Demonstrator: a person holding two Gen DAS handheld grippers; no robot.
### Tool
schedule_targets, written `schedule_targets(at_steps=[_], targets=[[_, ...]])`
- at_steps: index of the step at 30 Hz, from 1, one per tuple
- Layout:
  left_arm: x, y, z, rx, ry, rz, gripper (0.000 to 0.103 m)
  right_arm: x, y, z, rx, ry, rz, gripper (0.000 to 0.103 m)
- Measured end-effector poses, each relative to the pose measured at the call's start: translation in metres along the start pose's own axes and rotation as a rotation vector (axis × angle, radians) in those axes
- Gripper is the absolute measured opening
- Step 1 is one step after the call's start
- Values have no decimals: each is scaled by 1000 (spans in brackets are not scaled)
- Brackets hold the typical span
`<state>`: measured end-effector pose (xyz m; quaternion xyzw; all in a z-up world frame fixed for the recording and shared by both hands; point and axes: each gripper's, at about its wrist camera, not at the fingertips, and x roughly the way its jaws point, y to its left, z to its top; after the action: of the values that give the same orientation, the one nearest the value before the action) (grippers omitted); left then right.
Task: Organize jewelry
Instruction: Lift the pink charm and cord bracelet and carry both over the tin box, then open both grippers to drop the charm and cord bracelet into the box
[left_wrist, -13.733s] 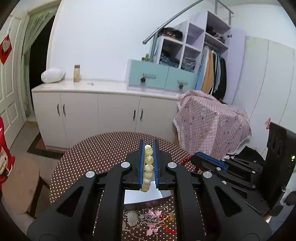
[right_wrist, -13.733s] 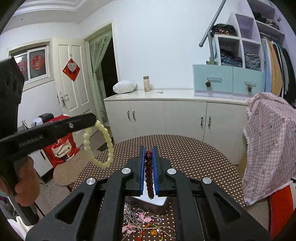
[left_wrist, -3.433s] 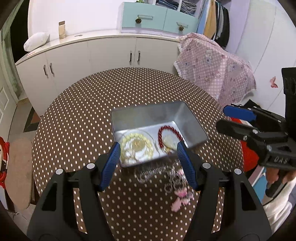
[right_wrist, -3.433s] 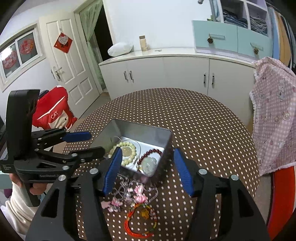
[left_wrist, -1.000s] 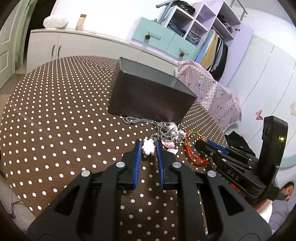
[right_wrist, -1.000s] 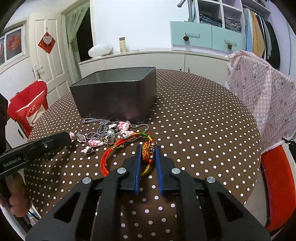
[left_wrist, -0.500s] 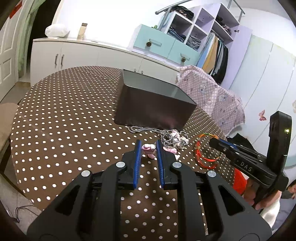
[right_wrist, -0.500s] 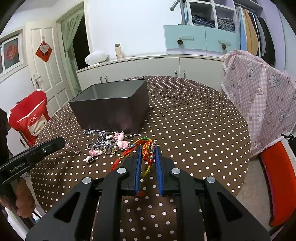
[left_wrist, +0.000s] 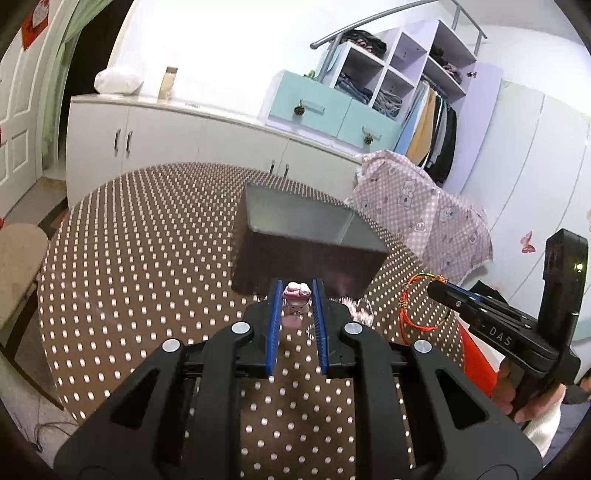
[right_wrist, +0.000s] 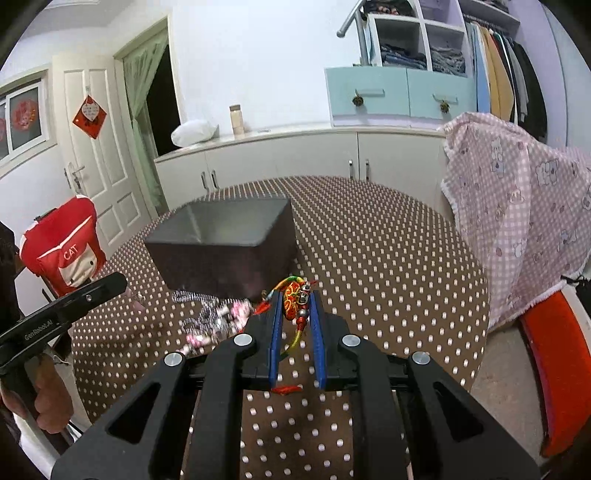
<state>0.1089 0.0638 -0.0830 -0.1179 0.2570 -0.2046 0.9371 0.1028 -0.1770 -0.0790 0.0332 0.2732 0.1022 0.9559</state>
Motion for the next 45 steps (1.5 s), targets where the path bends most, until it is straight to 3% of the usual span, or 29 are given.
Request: schedule_targets(at_steps=[12, 22, 25, 27, 28, 29, 30, 33, 45], targets=[[8, -17, 39, 74, -61, 33, 17, 4, 9, 43, -24, -79, 31, 13], [32, -22, 65, 114, -55, 21, 17, 27, 21, 81, -77, -103, 59, 13], [40, -18, 67, 109, -43, 15, 17, 39, 25, 81, -96, -63, 125, 17], [43, -16, 67, 114, -40, 18, 18, 44, 22, 81, -79, -45, 138, 32], [45, -14, 68, 111, -35, 29, 28, 45, 20, 81, -69, -50, 124, 42], [47, -11, 69, 106, -29, 28, 41, 45, 17, 81, -63, -54, 111, 45], [48, -10, 69, 101, -27, 24, 70, 46, 16, 81, -59, -53, 106, 45], [48, -5, 69, 95, -46, 20, 72, 48, 12, 80, -52, -38, 97, 49], [64, 0, 69, 96, 22, 39, 72, 49, 6, 67, -15, 15, 58, 54]])
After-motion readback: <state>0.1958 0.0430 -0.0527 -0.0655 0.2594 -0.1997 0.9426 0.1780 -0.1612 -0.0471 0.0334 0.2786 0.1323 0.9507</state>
